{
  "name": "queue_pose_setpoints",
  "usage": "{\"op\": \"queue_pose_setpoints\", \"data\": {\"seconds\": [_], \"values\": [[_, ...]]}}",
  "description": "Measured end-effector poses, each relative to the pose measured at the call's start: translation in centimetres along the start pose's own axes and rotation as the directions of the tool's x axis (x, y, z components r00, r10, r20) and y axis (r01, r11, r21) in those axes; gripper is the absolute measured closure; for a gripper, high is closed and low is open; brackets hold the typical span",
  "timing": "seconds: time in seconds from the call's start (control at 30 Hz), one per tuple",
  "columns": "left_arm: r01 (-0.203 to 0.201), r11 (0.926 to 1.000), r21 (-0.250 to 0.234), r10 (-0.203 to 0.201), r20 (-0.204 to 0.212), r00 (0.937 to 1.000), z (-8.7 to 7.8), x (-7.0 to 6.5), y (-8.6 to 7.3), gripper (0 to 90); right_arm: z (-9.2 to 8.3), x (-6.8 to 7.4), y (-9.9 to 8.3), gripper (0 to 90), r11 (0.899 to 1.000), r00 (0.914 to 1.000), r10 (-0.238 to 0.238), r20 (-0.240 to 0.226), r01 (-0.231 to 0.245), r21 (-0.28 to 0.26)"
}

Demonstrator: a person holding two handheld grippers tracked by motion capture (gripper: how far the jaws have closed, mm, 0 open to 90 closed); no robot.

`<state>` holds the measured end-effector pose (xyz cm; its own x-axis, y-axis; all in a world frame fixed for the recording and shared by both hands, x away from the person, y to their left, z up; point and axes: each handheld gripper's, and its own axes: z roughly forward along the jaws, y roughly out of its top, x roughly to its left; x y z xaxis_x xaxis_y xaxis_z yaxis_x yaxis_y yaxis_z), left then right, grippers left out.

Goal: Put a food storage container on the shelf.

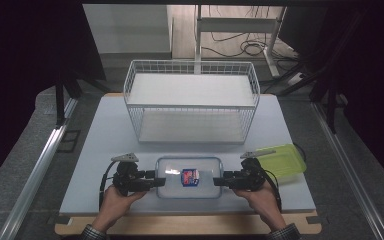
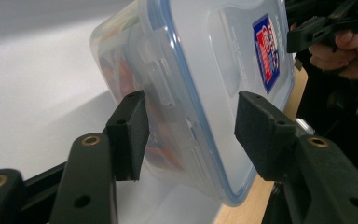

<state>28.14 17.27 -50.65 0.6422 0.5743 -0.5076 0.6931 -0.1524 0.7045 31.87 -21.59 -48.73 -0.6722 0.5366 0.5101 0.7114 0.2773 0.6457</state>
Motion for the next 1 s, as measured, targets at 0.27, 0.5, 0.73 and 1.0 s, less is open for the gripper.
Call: {"op": "queue_pose_setpoints", "data": {"seconds": [0.27,0.5,0.73,1.0], "values": [[-0.004,0.9988,-0.048,0.002,-0.035,0.9994,-0.2,-0.3,0.1,51.3,-0.2,0.7,-0.1,49.7,0.998,0.9987,-0.006,0.051,0.009,-0.066],[-0.017,0.9978,-0.065,0.015,-0.033,0.9993,-0.6,-0.3,0.5,51.6,-0.4,1.1,0.0,49.7,0.994,0.997,-0.042,0.065,0.049,-0.1],[-0.039,0.9945,-0.098,0.037,-0.027,0.999,-1.5,-0.7,1.4,52.9,-0.9,1.8,0.8,49.7,0.988,0.995,-0.075,0.066,0.083,-0.134],[-0.066,0.9915,-0.112,0.061,-0.046,0.9971,-2.3,-1.2,2.9,53.1,-1.4,2.1,2.0,49.7,0.981,0.9921,-0.105,0.068,0.115,-0.154]]}}
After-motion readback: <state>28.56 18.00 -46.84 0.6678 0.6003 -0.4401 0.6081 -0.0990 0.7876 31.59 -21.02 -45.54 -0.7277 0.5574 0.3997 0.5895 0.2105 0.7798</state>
